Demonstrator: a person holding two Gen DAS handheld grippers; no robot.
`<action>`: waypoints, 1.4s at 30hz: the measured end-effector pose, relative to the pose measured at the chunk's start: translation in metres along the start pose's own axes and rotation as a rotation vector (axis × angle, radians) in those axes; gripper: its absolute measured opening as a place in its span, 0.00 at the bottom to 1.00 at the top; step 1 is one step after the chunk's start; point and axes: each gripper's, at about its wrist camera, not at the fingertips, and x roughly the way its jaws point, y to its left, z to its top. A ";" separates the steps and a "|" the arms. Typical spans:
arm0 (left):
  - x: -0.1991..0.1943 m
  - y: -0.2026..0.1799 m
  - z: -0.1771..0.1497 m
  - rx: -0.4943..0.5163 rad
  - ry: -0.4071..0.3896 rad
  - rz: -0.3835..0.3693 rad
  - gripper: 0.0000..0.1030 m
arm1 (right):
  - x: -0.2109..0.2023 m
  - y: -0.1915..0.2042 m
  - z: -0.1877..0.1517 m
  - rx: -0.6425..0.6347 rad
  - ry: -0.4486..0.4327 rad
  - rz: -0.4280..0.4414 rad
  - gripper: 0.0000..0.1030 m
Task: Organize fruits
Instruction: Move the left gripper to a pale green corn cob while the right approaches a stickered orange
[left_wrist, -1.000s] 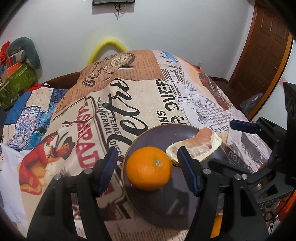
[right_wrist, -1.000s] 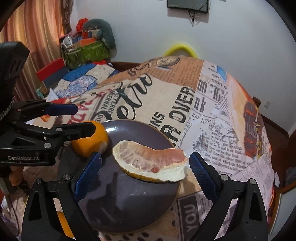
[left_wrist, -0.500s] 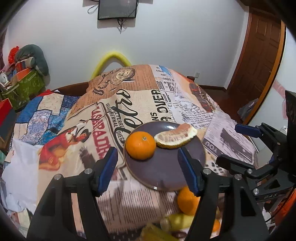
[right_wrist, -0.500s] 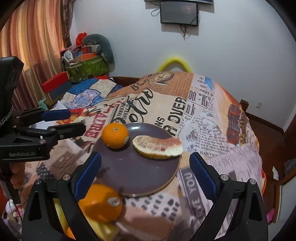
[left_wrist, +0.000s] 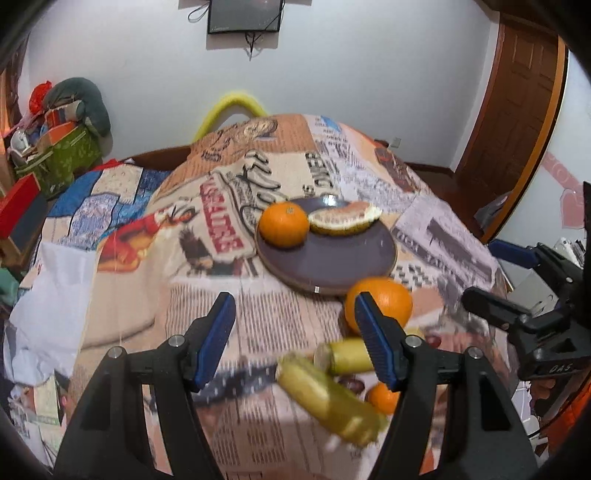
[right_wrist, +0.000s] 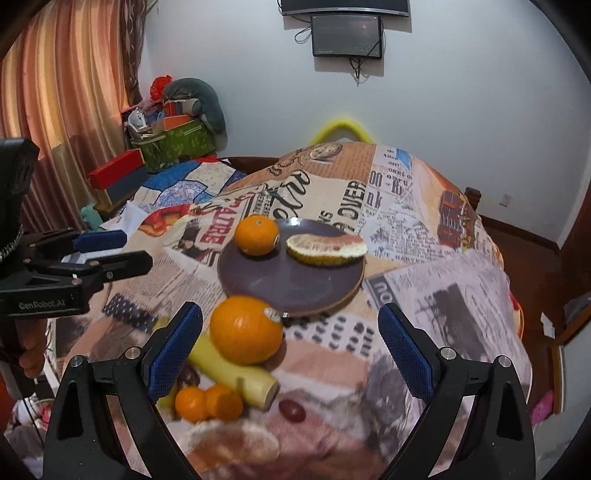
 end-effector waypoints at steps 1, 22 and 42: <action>0.000 0.000 -0.004 -0.005 0.008 -0.002 0.65 | -0.002 0.001 -0.003 0.002 0.000 -0.002 0.93; 0.039 -0.030 -0.074 -0.038 0.156 -0.023 0.59 | -0.015 0.007 -0.046 -0.013 0.034 -0.060 0.93; 0.037 0.000 -0.073 -0.043 0.181 -0.003 0.51 | 0.023 0.004 -0.044 0.044 0.077 -0.022 0.93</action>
